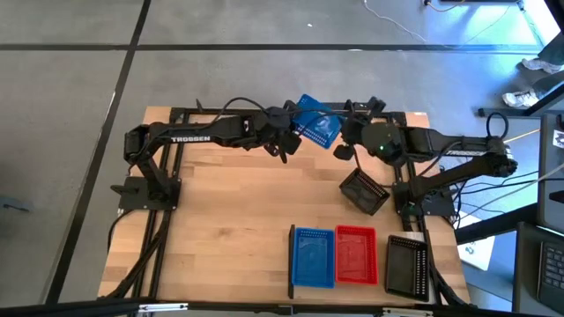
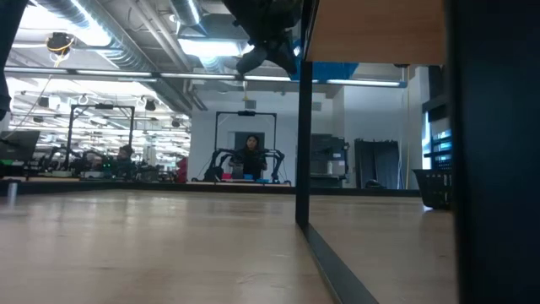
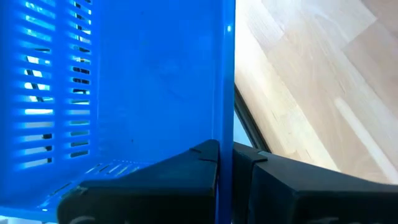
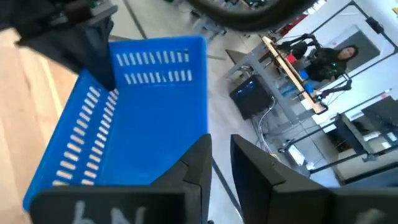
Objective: Stack baskets on shelf by color
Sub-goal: Stack the blue bin on top of the blue bins on the shelf
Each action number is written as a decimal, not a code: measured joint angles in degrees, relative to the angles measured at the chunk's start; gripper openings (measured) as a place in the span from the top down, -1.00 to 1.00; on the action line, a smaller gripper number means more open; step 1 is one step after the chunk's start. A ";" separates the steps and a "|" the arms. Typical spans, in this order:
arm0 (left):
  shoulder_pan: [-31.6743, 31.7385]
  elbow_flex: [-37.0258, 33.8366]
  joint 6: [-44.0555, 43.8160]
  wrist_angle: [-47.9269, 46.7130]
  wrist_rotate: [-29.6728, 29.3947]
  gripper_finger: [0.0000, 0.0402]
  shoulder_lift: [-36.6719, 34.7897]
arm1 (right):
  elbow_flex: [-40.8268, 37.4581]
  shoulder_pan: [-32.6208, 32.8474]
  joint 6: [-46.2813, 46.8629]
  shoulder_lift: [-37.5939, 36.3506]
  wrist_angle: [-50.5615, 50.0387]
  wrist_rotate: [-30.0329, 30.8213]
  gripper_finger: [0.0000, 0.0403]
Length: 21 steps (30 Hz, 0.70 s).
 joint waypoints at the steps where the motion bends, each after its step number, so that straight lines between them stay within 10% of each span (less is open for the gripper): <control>1: 0.07 0.00 0.06 -0.02 -0.02 1.00 0.00 | 0.00 -0.60 -0.22 -0.06 0.68 -0.75 0.69; 21: 0.52 0.00 0.60 -0.14 -0.15 1.00 0.02 | 0.02 -9.06 3.40 0.56 -0.38 -16.10 0.69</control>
